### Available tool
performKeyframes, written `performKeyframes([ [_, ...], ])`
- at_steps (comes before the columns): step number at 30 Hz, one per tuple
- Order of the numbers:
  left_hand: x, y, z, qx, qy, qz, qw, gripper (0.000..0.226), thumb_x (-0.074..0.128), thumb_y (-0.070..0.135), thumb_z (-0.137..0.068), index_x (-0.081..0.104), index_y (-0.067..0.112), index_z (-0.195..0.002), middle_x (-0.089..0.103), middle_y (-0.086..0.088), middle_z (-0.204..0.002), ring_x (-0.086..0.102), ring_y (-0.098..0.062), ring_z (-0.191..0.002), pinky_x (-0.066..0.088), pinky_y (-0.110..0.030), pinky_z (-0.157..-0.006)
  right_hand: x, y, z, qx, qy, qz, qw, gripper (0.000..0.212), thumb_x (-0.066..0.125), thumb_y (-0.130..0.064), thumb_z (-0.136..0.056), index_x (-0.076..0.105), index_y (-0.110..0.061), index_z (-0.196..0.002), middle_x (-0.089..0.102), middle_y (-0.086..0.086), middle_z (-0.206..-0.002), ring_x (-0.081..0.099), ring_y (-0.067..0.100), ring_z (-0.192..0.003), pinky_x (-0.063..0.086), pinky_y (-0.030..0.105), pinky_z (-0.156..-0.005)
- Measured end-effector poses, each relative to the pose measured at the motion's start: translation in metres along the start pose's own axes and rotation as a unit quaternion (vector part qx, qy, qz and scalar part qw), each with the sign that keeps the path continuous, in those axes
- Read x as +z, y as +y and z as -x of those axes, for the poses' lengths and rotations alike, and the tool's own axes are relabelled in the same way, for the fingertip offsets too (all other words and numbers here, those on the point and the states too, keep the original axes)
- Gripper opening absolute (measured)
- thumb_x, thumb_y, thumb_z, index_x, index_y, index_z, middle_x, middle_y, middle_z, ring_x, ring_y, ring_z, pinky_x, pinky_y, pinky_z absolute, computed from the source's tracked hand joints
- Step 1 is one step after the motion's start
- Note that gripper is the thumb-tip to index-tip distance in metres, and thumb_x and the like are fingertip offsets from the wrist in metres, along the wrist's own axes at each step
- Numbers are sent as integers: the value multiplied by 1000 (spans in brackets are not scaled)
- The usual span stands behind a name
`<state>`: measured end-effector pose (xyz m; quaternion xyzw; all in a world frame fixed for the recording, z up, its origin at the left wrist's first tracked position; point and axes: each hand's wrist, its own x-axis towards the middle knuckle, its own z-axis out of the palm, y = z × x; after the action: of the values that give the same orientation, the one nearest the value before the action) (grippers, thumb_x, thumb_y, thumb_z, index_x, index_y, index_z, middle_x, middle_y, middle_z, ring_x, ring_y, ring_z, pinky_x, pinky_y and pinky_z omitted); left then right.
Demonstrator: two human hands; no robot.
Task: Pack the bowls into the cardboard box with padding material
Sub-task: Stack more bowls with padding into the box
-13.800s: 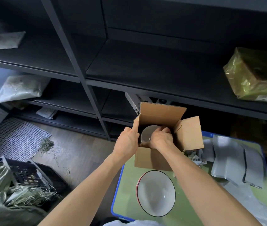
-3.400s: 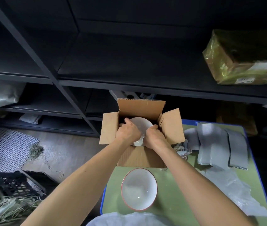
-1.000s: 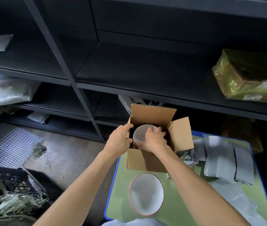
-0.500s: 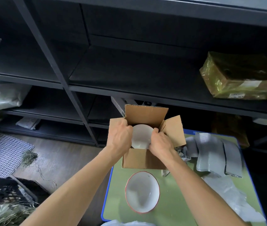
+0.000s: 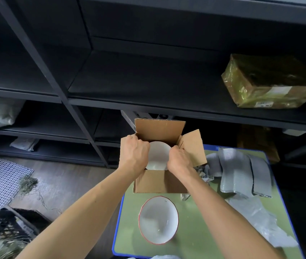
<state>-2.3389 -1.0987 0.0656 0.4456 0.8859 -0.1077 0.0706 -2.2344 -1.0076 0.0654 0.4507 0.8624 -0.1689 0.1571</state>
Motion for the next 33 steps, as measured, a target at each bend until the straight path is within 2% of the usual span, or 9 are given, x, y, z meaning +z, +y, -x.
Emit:
performKeyframes([
  [3, 7, 1, 3, -3, 34, 7, 999, 31, 61, 6, -74, 40, 24, -59, 46, 5, -63, 42, -20, -76, 44, -35, -78, 1, 0, 0, -1, 7, -11, 1000, 37, 61, -4, -92, 46, 0, -126, 64, 19, -124, 63, 34, -113, 41, 33, -71],
  [7, 11, 0, 4, -14, 67, 46, 997, 31, 56, 0, -78, 41, 23, -62, 42, 4, -67, 37, -21, -80, 41, -33, -82, 4, 2, 1, -10, 28, -18, 999, 32, 57, 0, -92, 48, 0, -123, 65, 19, -120, 65, 34, -110, 45, 34, -73],
  [13, 12, -1, 4, -34, 79, 46, 995, 23, 58, 0, -81, 50, 21, -76, 47, 1, -73, 33, -21, -80, 27, -31, -74, 7, 2, 6, -16, 40, -27, 999, 32, 59, -5, -94, 46, 1, -123, 65, 20, -120, 65, 35, -110, 51, 38, -79],
  [16, 14, -1, 4, -37, 80, 44, 995, 22, 60, 3, -82, 50, 22, -77, 49, 2, -74, 34, -21, -81, 28, -31, -74, 8, 3, 6, -15, 43, -23, 999, 31, 58, -4, -94, 46, 0, -122, 66, 20, -120, 65, 35, -109, 49, 37, -76],
  [21, 15, -1, 5, -42, 78, 55, 995, 22, 62, 3, -83, 51, 22, -80, 62, 1, -83, 46, -22, -90, 34, -31, -80, 8, 2, 6, -14, 46, -10, 999, 30, 53, 1, -94, 47, 0, -123, 65, 19, -121, 65, 34, -110, 47, 35, -76],
  [24, 14, -3, 4, -25, 79, 60, 995, 23, 60, 3, -83, 50, 22, -78, 61, 1, -81, 47, -23, -92, 33, -32, -81, 5, 2, 8, -14, 42, -4, 999, 29, 53, 2, -95, 49, 0, -123, 65, 19, -122, 64, 34, -110, 48, 35, -77],
  [26, 15, -5, 5, -12, 87, 63, 994, 21, 61, 4, -83, 55, 23, -75, 61, 2, -74, 49, -22, -88, 39, -33, -82, 5, 2, 11, -17, 43, 1, 999, 28, 53, 1, -95, 51, -1, -123, 64, 19, -122, 64, 34, -110, 49, 36, -78],
  [29, 17, -12, 6, -3, 99, 66, 993, 24, 61, 6, -81, 60, 21, -63, 55, 3, -57, 48, -19, -64, 48, -37, -64, 4, 4, 19, -28, 57, 14, 998, 26, 53, -1, -96, 55, -3, -121, 65, 17, -119, 64, 33, -107, 47, 35, -75],
  [33, 17, -17, 28, 22, 165, 140, 976, 17, 65, 7, -82, 66, 18, -68, 58, 1, -64, 50, -18, -61, 46, -35, -51, 5, 12, 35, -76, 93, -4, 993, 21, 53, -7, -96, 57, -4, -117, 63, 15, -115, 62, 33, -103, 38, 33, -67],
])
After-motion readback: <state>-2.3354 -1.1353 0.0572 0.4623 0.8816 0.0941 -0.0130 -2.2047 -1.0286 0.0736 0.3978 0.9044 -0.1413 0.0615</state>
